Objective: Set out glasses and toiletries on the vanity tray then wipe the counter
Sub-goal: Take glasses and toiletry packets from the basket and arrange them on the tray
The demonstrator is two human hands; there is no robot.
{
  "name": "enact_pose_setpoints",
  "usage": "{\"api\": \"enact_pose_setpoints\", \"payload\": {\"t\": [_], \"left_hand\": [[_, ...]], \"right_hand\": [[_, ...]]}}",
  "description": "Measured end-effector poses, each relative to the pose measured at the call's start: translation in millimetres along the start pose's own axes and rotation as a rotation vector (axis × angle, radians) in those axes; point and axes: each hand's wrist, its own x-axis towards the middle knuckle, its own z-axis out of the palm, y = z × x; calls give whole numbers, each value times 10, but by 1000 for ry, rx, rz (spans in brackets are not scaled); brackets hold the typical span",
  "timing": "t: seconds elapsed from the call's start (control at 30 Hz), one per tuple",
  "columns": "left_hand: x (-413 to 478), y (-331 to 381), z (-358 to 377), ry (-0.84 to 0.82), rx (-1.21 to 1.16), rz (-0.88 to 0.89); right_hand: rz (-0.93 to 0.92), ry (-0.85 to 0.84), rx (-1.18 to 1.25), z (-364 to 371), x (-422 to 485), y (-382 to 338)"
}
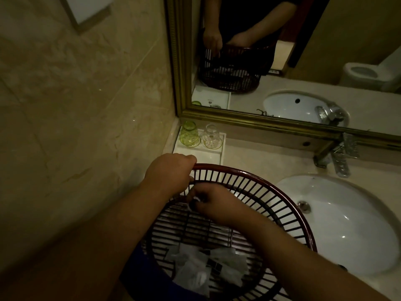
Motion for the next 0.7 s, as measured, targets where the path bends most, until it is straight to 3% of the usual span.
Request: {"api": "enact_pose_setpoints", "payload": {"t": [0.3,0.47,0.7], "left_hand": [[40,-23,44,-37,-9,-4],[38,-44,97,-33,-17,21],[7,-42,86,-9,14,32]], "right_hand": [[-89,224,175,-917,111,-433],[2,239,122,-1179,715,-222],[245,-3,-162,-1176,1569,592]]}}
